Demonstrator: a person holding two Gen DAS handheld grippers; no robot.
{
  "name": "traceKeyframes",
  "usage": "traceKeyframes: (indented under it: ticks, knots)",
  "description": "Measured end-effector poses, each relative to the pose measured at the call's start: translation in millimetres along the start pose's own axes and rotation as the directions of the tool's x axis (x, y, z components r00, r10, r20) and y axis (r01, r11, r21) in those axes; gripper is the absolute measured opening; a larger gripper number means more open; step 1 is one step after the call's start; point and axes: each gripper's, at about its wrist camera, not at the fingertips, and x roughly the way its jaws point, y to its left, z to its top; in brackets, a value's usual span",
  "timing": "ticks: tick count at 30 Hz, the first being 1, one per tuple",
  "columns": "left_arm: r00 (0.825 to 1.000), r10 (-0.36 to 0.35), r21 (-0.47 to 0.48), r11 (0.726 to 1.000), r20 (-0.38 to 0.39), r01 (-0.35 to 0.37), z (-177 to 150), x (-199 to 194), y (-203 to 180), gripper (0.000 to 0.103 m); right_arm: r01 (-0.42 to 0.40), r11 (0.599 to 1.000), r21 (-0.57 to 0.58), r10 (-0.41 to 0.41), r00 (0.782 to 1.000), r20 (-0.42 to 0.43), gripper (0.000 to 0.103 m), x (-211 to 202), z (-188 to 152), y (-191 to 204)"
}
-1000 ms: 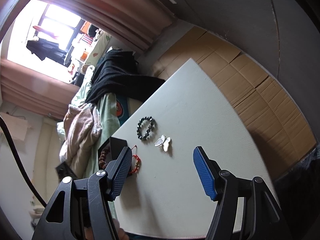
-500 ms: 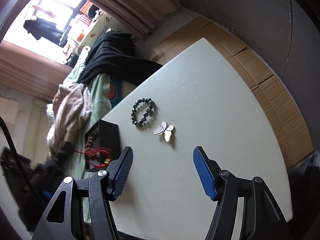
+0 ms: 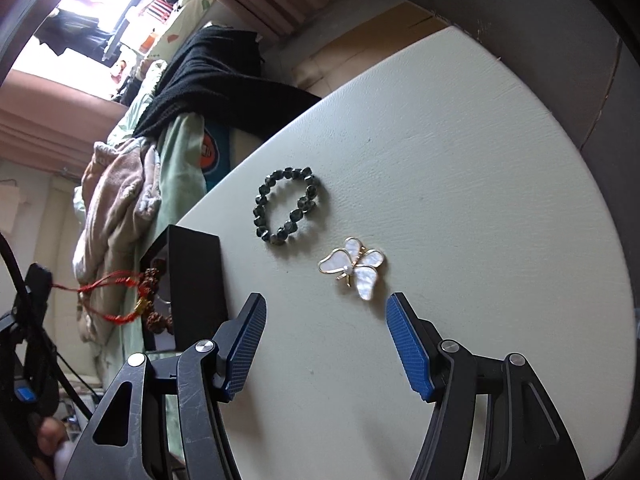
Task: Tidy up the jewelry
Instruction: 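Lift red bracelet over the box with left while right grasps butterfly brooch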
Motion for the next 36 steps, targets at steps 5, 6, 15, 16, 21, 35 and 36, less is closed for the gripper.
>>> traceKeyframes:
  ticks: [5, 6, 15, 16, 21, 35, 36]
  knots:
    - [1.000, 0.005, -0.026, 1.000, -0.005, -0.006, 5.0, 1.8, 17.1, 0.003, 0.044, 0.999, -0.014, -0.044, 0.999, 0.014, 0.064, 11.0, 4.9, 6.4]
    - [1.000, 0.006, -0.033, 0.999, -0.005, -0.006, 5.6, 2.1, 20.4, 0.003, 0.050, 0.999, -0.016, -0.050, 0.999, 0.015, 0.064, 12.3, 5.5, 8.0]
    - [1.000, 0.000, -0.066, 0.998, -0.004, 0.000, 11.7, 1.2, 39.7, 0.003, 0.271, 0.948, -0.166, -0.256, 0.961, 0.105, 0.064, 29.3, 2.8, 46.1]
    - [1.000, 0.003, -0.065, 0.998, -0.006, -0.003, 11.6, 1.7, 40.7, 0.003, 0.319, 0.927, -0.195, -0.300, 0.946, 0.123, 0.064, 32.8, 0.2, 52.3]
    - [1.000, 0.008, -0.068, 0.998, -0.020, -0.009, 10.9, 6.5, 46.0, 0.003, 0.491, 0.828, -0.270, -0.451, 0.870, 0.199, 0.041, 40.3, -5.8, 66.7]
    - [0.992, 0.024, -0.071, 0.997, -0.124, -0.033, 4.5, 40.6, 41.3, 0.029, 0.145, 0.971, -0.190, -0.118, 0.983, 0.142, 0.041, -10.8, 2.4, 45.3]
    - [0.991, 0.025, -0.082, 0.996, -0.132, -0.036, 3.5, 40.9, 43.1, 0.053, 0.107, 0.974, -0.198, -0.079, 0.986, 0.144, 0.041, -15.4, 1.2, 48.4]
